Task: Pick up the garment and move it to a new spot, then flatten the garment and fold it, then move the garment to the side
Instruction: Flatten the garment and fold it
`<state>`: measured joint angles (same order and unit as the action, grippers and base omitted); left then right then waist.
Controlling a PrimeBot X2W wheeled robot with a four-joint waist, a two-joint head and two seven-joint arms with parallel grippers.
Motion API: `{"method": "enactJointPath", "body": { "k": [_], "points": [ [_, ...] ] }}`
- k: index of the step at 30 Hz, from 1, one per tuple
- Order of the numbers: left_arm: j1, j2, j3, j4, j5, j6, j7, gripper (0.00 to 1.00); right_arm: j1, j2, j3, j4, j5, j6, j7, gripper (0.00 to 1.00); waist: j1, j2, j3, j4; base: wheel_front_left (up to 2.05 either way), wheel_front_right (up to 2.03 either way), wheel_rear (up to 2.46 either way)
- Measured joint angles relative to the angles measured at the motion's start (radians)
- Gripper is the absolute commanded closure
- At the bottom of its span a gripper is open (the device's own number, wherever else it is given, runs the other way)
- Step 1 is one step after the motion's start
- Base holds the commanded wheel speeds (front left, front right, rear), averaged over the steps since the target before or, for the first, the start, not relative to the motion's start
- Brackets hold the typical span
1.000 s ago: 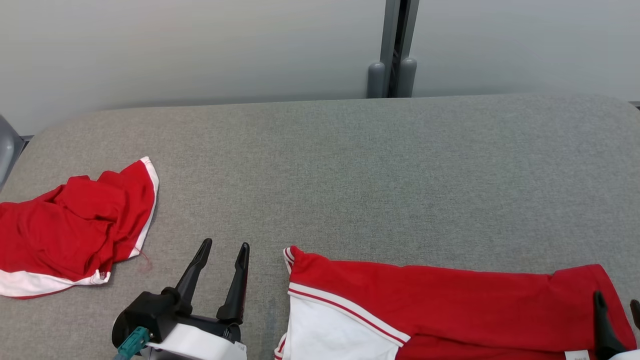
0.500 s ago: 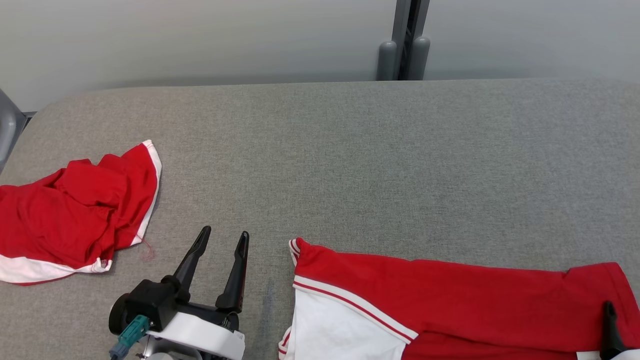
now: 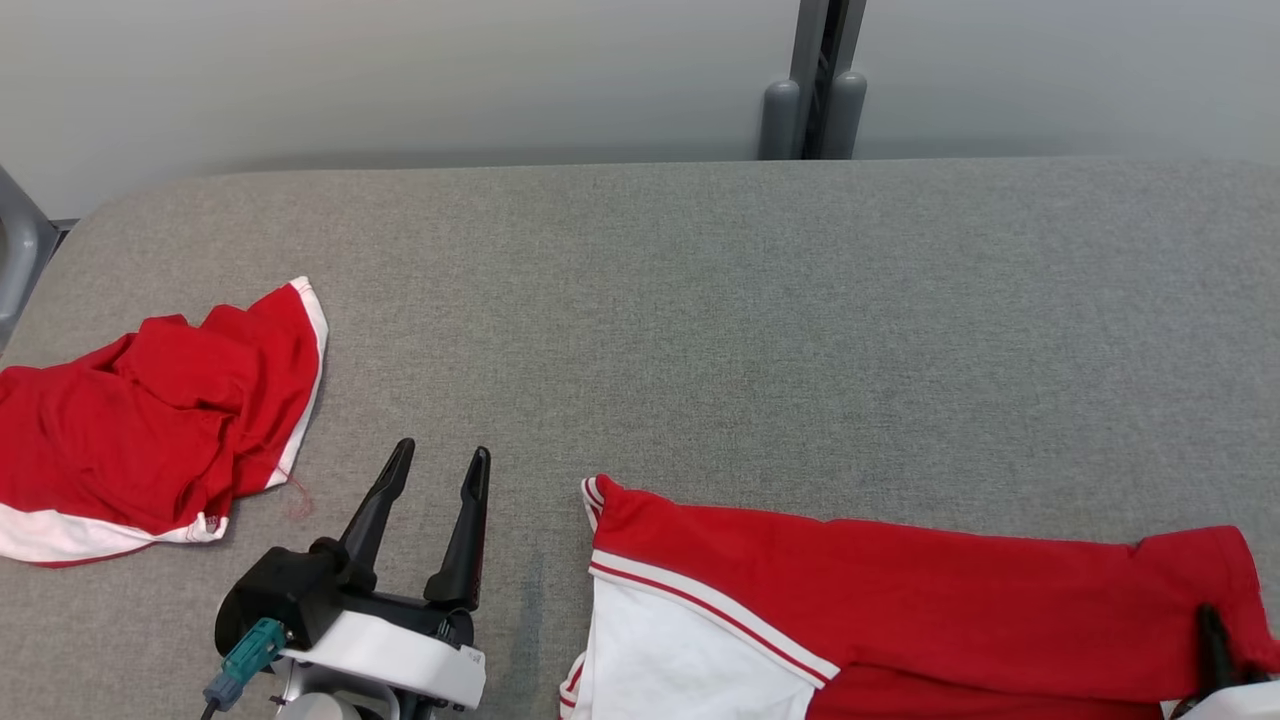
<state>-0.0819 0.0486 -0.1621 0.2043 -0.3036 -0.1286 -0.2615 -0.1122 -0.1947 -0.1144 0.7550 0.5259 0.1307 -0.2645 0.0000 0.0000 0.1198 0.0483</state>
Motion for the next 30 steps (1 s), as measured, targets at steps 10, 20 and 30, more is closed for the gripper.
{"method": "enactJointPath", "body": {
  "k": [10,20,30],
  "points": [
    [0.0,0.0,-0.005,0.0,0.004,-0.001,0.0,0.0,-0.031,-0.064,-0.026,-0.015,-0.042,0.0,0.0,1.0,0.0,0.0,-0.004,-0.004,0.0,0.0,0.0],
    [0.0,0.0,-0.006,0.001,0.0,-0.001,0.0,0.0,-0.092,-0.164,-0.077,0.021,-0.107,0.0,0.0,1.0,0.0,0.0,-0.014,0.005,0.0,0.0,0.0],
    [0.015,0.0,0.025,0.027,-0.067,-0.001,0.0,0.0,-0.072,-0.155,0.181,-0.108,-0.008,0.0,0.0,1.0,0.0,0.0,-0.049,-0.019,0.0,0.0,0.0]
  ]
}}
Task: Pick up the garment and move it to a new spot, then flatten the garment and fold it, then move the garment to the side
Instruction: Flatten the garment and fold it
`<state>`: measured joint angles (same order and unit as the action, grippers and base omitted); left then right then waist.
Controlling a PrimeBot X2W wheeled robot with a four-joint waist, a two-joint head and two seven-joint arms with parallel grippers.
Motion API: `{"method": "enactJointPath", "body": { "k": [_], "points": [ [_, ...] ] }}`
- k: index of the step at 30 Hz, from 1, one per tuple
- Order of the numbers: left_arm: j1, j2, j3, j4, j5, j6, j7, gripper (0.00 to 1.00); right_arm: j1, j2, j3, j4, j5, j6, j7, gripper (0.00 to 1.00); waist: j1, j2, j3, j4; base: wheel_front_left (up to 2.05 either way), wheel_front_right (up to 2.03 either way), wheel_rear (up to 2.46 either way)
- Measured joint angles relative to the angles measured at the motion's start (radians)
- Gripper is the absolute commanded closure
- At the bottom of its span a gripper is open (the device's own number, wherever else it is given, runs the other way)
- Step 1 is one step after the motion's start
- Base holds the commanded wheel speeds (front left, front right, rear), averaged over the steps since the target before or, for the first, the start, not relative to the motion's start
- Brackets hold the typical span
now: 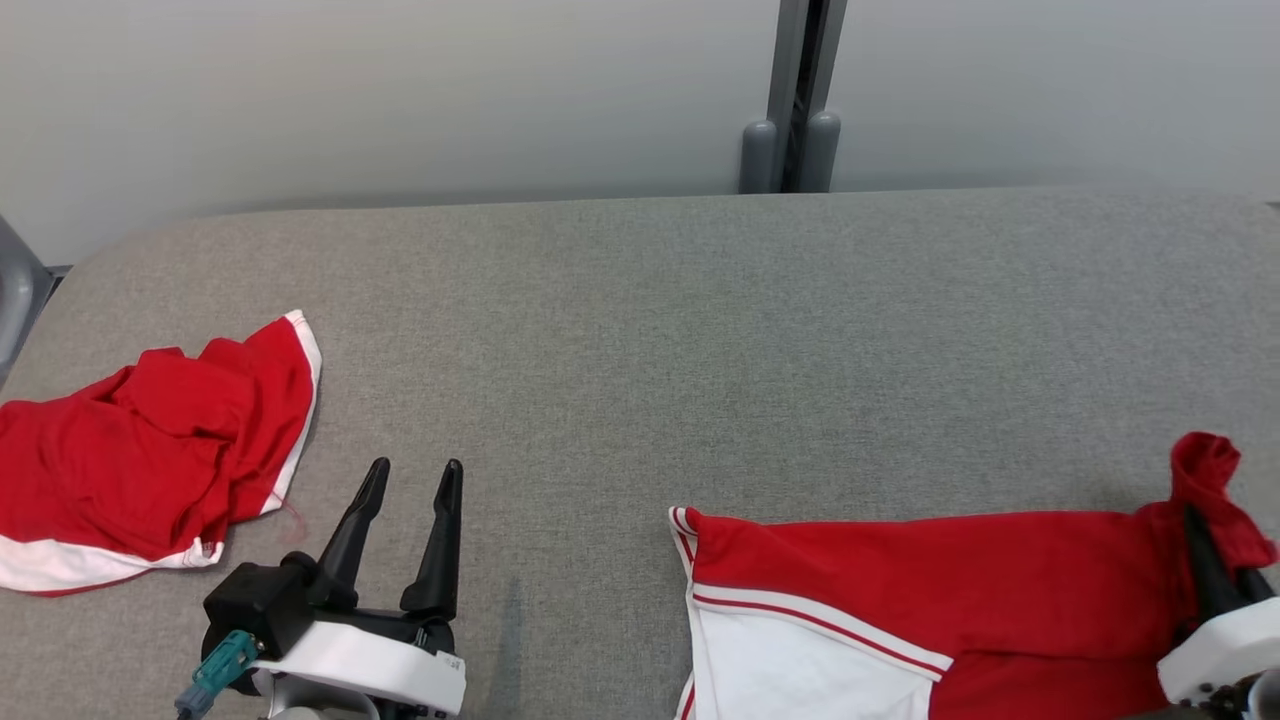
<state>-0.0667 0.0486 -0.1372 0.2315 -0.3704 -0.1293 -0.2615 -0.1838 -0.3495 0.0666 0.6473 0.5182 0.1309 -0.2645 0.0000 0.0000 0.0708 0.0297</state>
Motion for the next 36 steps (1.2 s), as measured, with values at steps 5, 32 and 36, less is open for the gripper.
{"method": "enactJointPath", "body": {
  "k": [5,32,36],
  "points": [
    [0.008,-0.001,0.026,0.015,-0.056,0.003,0.0,0.0,0.028,0.034,0.149,-0.131,0.248,0.0,0.034,1.0,0.0,0.0,-0.035,-0.024,0.0,0.0,0.0],
    [0.01,0.0,0.049,0.04,-0.071,0.004,0.0,0.0,0.06,0.198,0.573,-0.267,0.657,0.0,0.111,1.0,0.0,0.0,-0.066,0.026,0.0,0.0,0.0],
    [0.012,0.0,0.036,0.042,-0.074,0.004,0.0,0.0,0.036,0.216,0.607,-0.192,0.66,0.0,0.078,0.56,0.0,0.0,-0.059,0.042,0.0,0.0,0.0]
  ]
}}
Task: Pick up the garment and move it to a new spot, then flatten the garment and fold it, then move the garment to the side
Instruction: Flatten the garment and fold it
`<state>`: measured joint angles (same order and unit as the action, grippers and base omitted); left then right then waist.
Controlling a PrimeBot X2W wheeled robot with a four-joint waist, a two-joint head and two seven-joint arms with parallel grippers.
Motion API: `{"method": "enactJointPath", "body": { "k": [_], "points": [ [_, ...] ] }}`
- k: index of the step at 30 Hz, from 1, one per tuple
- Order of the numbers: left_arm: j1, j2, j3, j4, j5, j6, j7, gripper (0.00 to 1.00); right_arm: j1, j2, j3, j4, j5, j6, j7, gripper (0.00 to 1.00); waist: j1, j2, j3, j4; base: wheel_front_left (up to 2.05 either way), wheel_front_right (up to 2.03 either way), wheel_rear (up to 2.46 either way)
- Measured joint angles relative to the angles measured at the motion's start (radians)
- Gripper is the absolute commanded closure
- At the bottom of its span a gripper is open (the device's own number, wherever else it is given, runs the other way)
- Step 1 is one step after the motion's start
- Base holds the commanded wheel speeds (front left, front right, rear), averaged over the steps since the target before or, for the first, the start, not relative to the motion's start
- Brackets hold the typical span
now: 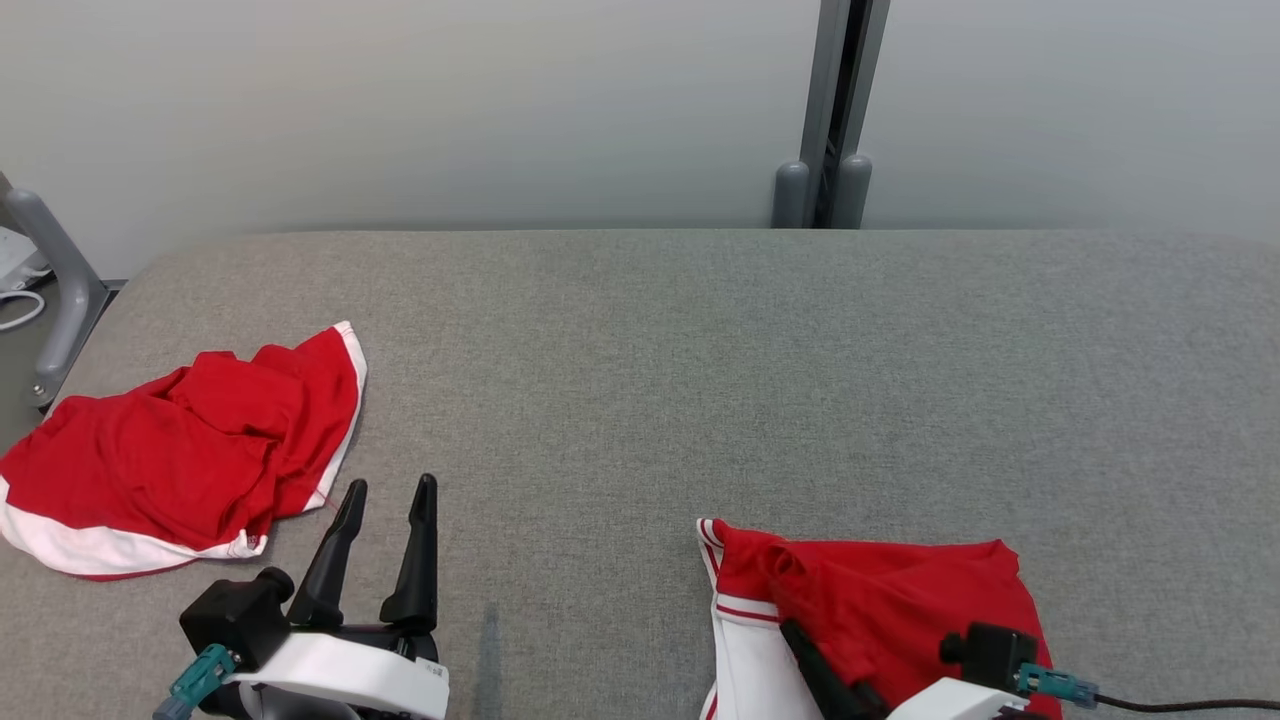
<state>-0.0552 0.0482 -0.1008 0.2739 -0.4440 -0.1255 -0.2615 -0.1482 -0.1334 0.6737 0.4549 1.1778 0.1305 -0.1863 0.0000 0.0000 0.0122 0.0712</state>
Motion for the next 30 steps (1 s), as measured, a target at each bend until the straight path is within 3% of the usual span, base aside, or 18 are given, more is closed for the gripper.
{"method": "enactJointPath", "body": {
  "k": [1,2,10,13,14,17,18,20,22,24,26,29,30],
  "points": [
    [0.0,0.0,-0.002,0.0,0.0,0.0,0.0,0.0,-0.008,0.003,0.012,0.012,0.001,0.0,-0.004,0.16,0.0,0.0001,0.002,0.003,0.0,0.0,0.0],
    [0.0,0.0,-0.004,0.001,-0.004,0.0,0.0,0.0,-0.022,0.013,0.032,0.024,0.012,0.0,-0.011,0.0,0.0,0.0,0.007,0.008,0.0,0.0,0.0],
    [-0.004,0.0,-0.004,0.004,-0.009,-0.001,0.0,0.0,-0.071,0.03,0.114,0.043,0.039,0.0,-0.027,0.0,0.0,0.0,0.021,0.011,0.0,0.0,0.0],
    [-0.011,0.0,0.0,0.006,-0.016,-0.001,0.0,0.0,-0.116,-0.02,0.119,0.002,0.033,0.0,-0.054,0.0,0.0,0.0,0.02,0.001,0.0,0.0,0.0],
    [-0.011,0.0,0.009,0.004,-0.015,-0.001,0.0,0.0,-0.151,-0.095,0.069,-0.044,-0.031,0.0,-0.071,0.0,0.0,0.0,0.013,-0.014,0.0,0.0,0.0],
    [-0.011,0.0,0.014,-0.001,-0.014,-0.001,0.0,0.0,-0.167,-0.16,0.005,-0.069,-0.137,0.0,-0.074,0.0,0.0,0.0,0.009,-0.028,0.0,0.0,0.0],
    [-0.011,0.0,0.014,-0.007,-0.014,-0.001,0.0,0.0,-0.165,-0.189,-0.107,-0.117,-0.258,0.0,-0.075,0.0,0.0,0.0001,0.006,-0.042,0.0,0.0,0.0],
    [-0.011,0.0,0.014,-0.011,-0.014,-0.001,0.0,0.0,-0.154,-0.213,-0.183,-0.143,-0.393,0.0,-0.075,0.0,0.0,0.0,0.006,-0.049,0.0,0.0,0.0],
    [-0.012,-0.001,0.014,-0.021,-0.013,-0.001,0.0,0.0,-0.104,-0.206,-0.308,-0.189,-0.558,0.0,-0.076,0.0,0.0,0.0,0.006,-0.057,0.0,0.0,0.0],
    [-0.012,0.0,0.015,-0.024,-0.012,-0.001,0.0,0.0,-0.086,-0.197,-0.349,-0.202,-0.609,0.0,-0.076,0.0,0.0,0.0,0.006,-0.059,0.0,0.0,0.0],
    [-0.013,0.0,0.012,-0.037,0.011,-0.001,0.0,0.0,-0.012,-0.168,-0.442,-0.258,-0.835,0.0,-0.077,0.0,0.0,0.0,0.011,-0.062,0.0,0.0,0.0],
    [-0.012,0.001,0.005,-0.045,0.038,-0.001,0.0,0.0,0.024,-0.132,-0.486,-0.281,-0.901,0.0,-0.077,0.0,0.0,0.0,0.012,-0.062,0.0,0.0,0.0],
    [-0.011,0.001,-0.009,-0.054,0.103,0.001,0.0,0.0,0.055,-0.096,-0.536,-0.293,-0.947,0.0,-0.078,0.0,0.0,0.0,0.014,-0.063,0.0,0.0,0.0]
  ]
}}
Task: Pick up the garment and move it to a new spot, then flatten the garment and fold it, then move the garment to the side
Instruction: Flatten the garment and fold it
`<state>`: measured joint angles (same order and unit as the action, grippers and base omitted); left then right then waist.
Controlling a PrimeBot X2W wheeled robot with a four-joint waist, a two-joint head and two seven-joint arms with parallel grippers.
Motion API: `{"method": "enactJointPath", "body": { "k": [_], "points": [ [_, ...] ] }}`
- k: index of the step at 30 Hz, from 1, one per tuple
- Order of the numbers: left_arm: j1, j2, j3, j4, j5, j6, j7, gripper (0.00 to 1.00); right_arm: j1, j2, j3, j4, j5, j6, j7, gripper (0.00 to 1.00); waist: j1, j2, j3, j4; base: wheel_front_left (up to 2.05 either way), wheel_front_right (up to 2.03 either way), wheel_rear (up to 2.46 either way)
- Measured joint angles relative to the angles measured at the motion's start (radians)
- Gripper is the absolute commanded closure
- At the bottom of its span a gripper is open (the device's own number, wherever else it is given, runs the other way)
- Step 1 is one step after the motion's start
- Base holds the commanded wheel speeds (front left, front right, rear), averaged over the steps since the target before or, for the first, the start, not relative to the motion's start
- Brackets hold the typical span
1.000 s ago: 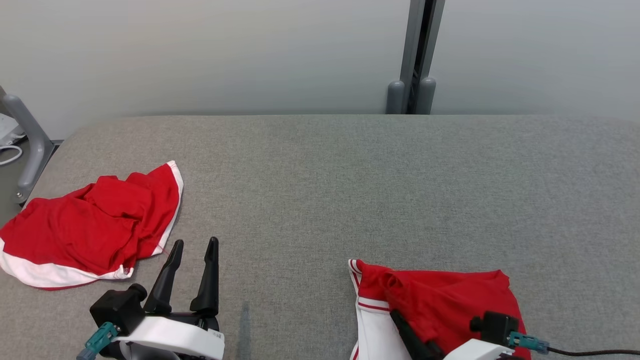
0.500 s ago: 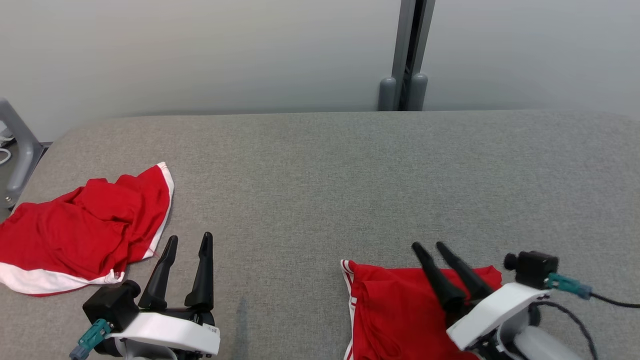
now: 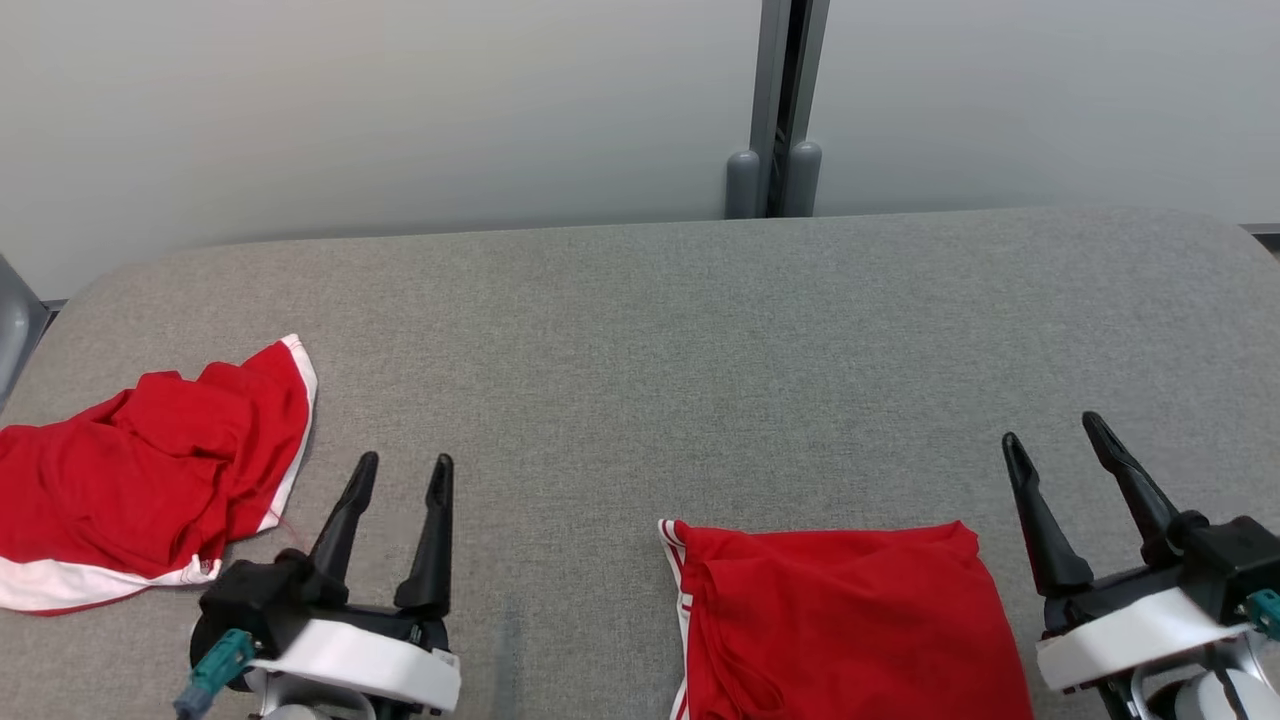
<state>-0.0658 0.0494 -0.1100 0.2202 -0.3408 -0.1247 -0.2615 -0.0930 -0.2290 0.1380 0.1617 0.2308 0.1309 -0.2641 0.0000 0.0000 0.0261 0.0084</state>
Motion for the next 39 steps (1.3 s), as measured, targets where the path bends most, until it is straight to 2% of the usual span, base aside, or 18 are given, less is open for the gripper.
{"method": "enactJointPath", "body": {
  "k": [5,9,10,11,22,28,33,39],
  "points": [
    [0.026,-0.001,-0.02,-0.01,0.014,0.015,0.0,0.0,0.05,0.061,-0.044,-0.013,-0.075,0.0,0.0,0.0,0.0,0.0,0.002,-0.002,0.0,0.0,0.0],
    [0.028,-0.001,-0.027,-0.012,0.014,0.02,0.0,0.0,0.063,0.077,-0.064,-0.007,-0.106,0.0,0.0,0.0,0.0,0.0,0.005,0.001,0.0,0.0,0.0],
    [0.028,-0.001,-0.027,-0.012,0.014,0.02,0.0,0.0,0.063,0.077,-0.064,-0.007,-0.106,0.0,0.0,0.7,0.0,0.0,0.005,0.001,0.0,0.0,0.0],
    [0.028,-0.001,-0.028,-0.012,0.015,0.02,0.0,0.0,0.064,0.078,-0.06,-0.004,-0.112,0.0,0.0,1.0,0.0,0.0,0.006,0.002,0.0,0.0,0.0],
    [0.016,-0.001,-0.031,-0.006,0.02,0.014,0.0,0.0,0.081,0.106,0.02,0.084,-0.115,0.0,0.0,1.0,0.0,0.0,0.042,0.031,0.0,0.0,0.0],
    [-0.016,-0.001,0.009,0.013,0.046,0.005,0.0,0.0,0.031,0.129,0.094,0.248,-0.106,0.0,0.0,1.0,0.0,0.0,0.073,0.067,0.0,0.0,0.0],
    [-0.033,-0.001,0.012,0.013,0.058,0.001,0.0,0.0,-0.017,0.137,0.1,0.347,-0.088,0.0,0.0,1.0,0.0,0.0,0.101,0.098,0.0,0.0,0.0],
    [-0.042,-0.001,0.019,0.013,0.067,-0.002,0.0,0.0,-0.047,0.141,0.141,0.346,-0.073,0.0,0.0,1.0,0.0,0.0,0.116,0.114,0.0,0.0,0.0]
  ]
}}
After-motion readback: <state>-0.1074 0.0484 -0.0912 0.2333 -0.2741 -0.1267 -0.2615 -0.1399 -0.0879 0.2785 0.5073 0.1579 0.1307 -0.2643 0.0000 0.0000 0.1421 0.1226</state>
